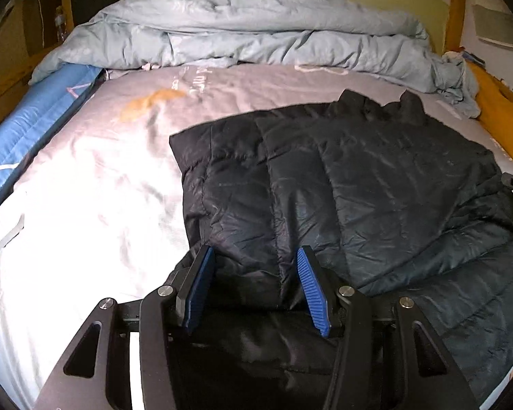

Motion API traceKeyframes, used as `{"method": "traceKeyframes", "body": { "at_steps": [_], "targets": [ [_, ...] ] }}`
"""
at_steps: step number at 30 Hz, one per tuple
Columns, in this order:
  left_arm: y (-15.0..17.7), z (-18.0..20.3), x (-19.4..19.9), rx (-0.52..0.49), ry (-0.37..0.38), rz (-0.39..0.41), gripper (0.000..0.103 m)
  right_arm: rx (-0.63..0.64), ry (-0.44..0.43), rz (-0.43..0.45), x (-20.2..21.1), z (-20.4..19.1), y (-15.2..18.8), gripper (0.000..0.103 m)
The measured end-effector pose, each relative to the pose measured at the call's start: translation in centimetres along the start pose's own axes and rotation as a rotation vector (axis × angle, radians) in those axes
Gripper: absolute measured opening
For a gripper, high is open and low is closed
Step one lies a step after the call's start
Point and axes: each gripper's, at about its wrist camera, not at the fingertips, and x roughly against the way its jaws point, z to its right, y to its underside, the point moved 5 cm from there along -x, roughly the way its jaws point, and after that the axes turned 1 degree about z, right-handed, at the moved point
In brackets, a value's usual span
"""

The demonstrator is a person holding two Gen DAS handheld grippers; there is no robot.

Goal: Fold large clothes
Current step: 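Grasp the jacket hem with the right gripper while the left gripper holds the jacket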

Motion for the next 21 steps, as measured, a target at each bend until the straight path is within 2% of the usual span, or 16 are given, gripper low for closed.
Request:
{"method": "traceKeyframes", "body": {
  "at_steps": [2,4,7,8,9,11,14,19,20,21],
  "targets": [
    [0.1,0.2,-0.1,-0.007,-0.013,0.006,0.053,0.004,0.029,0.000,-0.4,0.1,0.0,0.050],
    [0.2,0.3,-0.1,-0.005,-0.020,0.006,0.053,-0.012,0.018,-0.018,-0.9,0.6,0.2,0.048],
    [0.3,0.5,-0.3,-0.001,-0.028,0.003,0.053,-0.057,0.014,-0.029,-1.3,1.5,0.3,0.027],
    [0.3,0.5,-0.4,-0.003,-0.031,0.004,0.053,-0.066,0.018,-0.034,-1.4,1.8,0.4,0.010],
    [0.3,0.5,-0.5,-0.006,-0.035,0.005,0.053,-0.068,0.032,-0.042,-1.5,2.1,0.4,0.000],
    [0.4,0.5,-0.5,-0.008,-0.041,0.008,0.053,-0.061,0.087,-0.035,-1.2,2.5,0.5,0.000],
    [0.4,0.5,-0.4,-0.001,-0.042,0.009,0.053,-0.027,0.124,0.001,0.1,2.6,0.3,0.000],
    [0.5,0.3,-0.3,0.016,-0.033,0.009,0.053,-0.039,0.050,0.039,1.7,2.7,-0.5,0.001],
    [0.5,0.3,-0.3,0.019,-0.030,0.009,0.053,-0.048,0.054,0.052,1.7,2.8,-0.7,0.007],
    [0.5,0.2,-0.3,0.021,-0.027,0.011,0.053,-0.071,0.059,0.065,1.7,3.0,-0.9,0.026]
  ]
}}
